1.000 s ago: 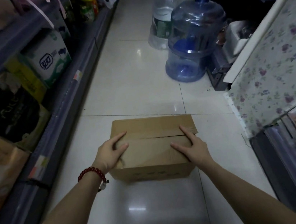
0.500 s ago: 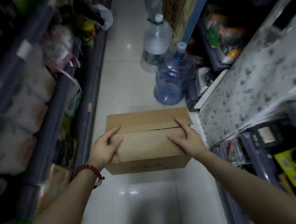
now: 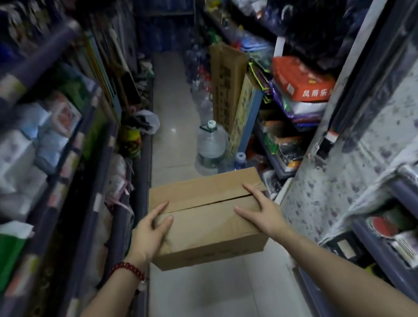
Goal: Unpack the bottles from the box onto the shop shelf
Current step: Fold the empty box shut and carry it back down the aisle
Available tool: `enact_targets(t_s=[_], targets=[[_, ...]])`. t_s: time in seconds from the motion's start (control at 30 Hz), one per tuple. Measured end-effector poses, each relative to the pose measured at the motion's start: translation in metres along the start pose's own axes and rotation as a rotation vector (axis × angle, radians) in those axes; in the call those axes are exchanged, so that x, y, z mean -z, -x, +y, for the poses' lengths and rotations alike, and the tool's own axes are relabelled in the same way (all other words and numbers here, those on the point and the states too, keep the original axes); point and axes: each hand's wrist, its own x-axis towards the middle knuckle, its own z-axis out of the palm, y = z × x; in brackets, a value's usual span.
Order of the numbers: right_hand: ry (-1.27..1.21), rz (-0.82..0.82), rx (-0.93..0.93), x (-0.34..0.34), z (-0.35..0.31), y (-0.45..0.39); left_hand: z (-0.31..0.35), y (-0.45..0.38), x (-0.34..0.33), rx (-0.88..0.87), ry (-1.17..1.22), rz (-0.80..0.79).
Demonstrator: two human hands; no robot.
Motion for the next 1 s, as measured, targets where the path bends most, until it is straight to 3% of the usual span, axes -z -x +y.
enact_targets(t_s=[0.3,0.57,1.0], targets=[[0.017,-0.007,-0.032,0.004,-0.034,-0.087,0.024,-0.092,0.023,0.015,-0.017,-0.046],[0.074,-0.145,-0.024,0.007,-0.064,-0.240,0.039,-0.220,0.030,0.111,-0.017,-0.029],[0.110,-0.151,-0.049,-0.028,-0.095,-0.483,0.049,-0.465,0.067,0.125,-0.039,0.000]])
